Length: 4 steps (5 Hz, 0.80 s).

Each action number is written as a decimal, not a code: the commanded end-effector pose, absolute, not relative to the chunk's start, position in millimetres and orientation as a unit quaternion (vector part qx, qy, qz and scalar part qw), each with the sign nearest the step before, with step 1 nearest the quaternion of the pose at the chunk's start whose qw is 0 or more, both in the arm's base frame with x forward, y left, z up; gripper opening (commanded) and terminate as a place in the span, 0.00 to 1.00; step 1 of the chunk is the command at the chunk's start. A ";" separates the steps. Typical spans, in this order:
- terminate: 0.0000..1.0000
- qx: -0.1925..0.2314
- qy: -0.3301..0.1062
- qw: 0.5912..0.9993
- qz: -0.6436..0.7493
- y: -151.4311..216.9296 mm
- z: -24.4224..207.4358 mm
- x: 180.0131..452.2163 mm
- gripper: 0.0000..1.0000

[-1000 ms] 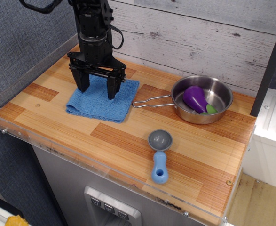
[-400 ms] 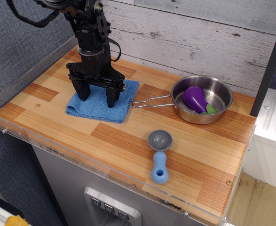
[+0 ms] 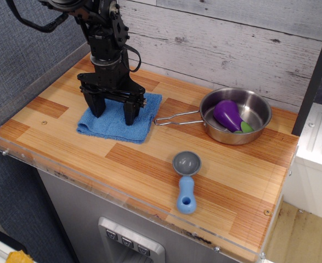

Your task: Move the blue cloth to the front of the table

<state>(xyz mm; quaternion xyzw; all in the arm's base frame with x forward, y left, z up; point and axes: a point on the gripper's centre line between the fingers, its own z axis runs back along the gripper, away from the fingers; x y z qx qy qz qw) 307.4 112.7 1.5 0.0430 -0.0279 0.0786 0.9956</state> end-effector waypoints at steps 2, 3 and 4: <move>0.00 0.031 0.007 0.999 0.031 106.9 -5.5 244.4 1.00; 0.00 0.027 0.010 0.999 0.021 111.9 -2.3 226.7 1.00; 0.00 0.030 0.011 0.999 0.013 114.3 1.1 216.4 1.00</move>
